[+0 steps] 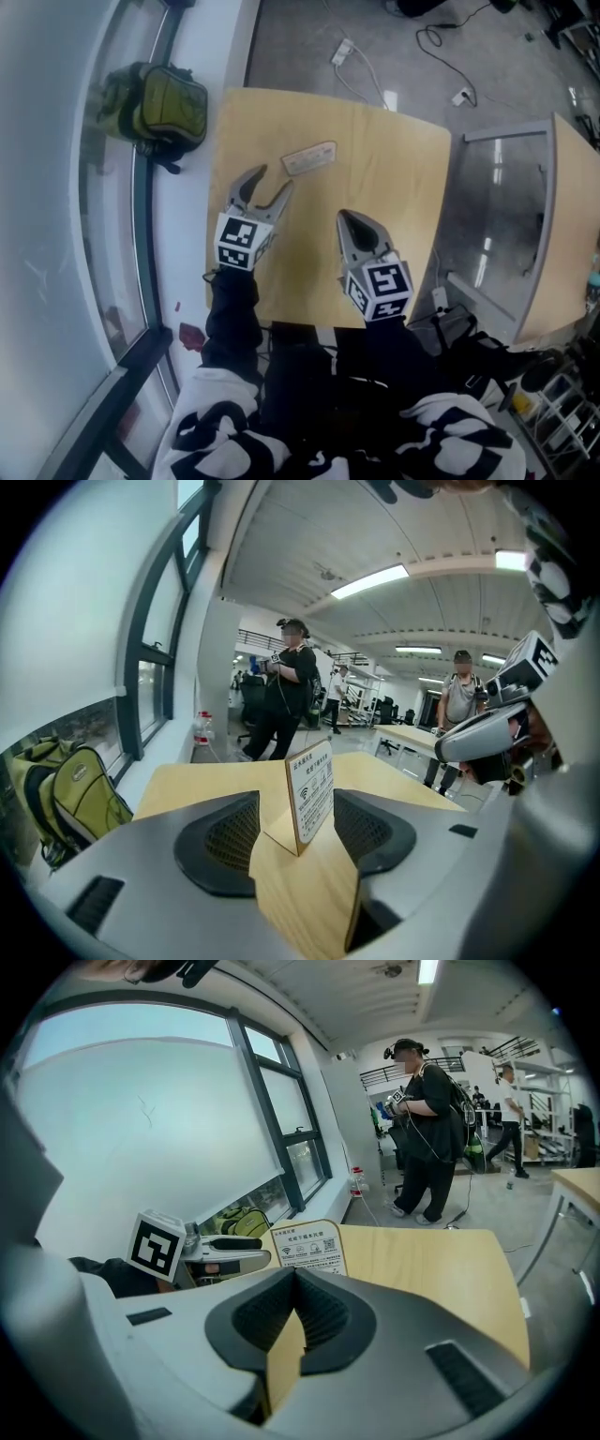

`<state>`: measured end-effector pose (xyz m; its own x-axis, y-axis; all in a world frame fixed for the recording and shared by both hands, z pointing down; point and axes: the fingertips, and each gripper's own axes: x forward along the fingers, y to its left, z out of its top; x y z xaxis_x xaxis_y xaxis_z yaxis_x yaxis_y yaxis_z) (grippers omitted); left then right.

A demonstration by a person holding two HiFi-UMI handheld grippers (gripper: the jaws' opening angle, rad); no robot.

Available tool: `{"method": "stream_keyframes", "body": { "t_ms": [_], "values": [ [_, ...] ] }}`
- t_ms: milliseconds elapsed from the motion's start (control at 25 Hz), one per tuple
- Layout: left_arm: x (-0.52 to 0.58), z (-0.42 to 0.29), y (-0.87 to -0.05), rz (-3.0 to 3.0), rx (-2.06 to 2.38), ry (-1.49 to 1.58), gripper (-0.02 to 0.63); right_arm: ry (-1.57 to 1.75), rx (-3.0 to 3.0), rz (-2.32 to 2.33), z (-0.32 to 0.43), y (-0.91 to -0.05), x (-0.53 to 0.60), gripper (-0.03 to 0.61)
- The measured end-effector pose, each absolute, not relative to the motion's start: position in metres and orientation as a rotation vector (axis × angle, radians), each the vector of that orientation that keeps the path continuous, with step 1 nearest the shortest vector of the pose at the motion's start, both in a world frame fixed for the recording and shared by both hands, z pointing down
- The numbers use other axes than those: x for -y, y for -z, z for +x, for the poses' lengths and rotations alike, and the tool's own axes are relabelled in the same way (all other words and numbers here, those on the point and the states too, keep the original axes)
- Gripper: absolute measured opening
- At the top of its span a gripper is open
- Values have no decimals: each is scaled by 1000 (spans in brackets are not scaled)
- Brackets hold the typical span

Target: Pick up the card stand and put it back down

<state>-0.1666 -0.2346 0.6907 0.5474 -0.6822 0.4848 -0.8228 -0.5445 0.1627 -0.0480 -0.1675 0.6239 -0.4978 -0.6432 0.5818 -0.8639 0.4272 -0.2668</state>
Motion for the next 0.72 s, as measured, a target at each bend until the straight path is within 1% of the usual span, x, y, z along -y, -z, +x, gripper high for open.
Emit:
{"method": "stream_keyframes", "body": {
  "t_ms": [40, 160, 200, 480, 720],
  "values": [
    [241, -164, -692, 2439, 1202, -520, 245, -770, 2288, 1286, -47, -626, 170, 20],
    [255, -148, -696, 2505, 1067, -493, 324, -780, 2277, 1288, -45, -631, 176, 19],
    [258, -142, -697, 2521, 1017, -488, 339, -783, 2276, 1286, -45, -632, 178, 20],
    [281, -106, -703, 2633, 845, -533, 344, -796, 2267, 1292, -39, -637, 189, 18],
    [283, -90, -708, 2653, 758, -502, 331, -799, 2253, 1314, -31, -639, 195, 20]
  ]
}}
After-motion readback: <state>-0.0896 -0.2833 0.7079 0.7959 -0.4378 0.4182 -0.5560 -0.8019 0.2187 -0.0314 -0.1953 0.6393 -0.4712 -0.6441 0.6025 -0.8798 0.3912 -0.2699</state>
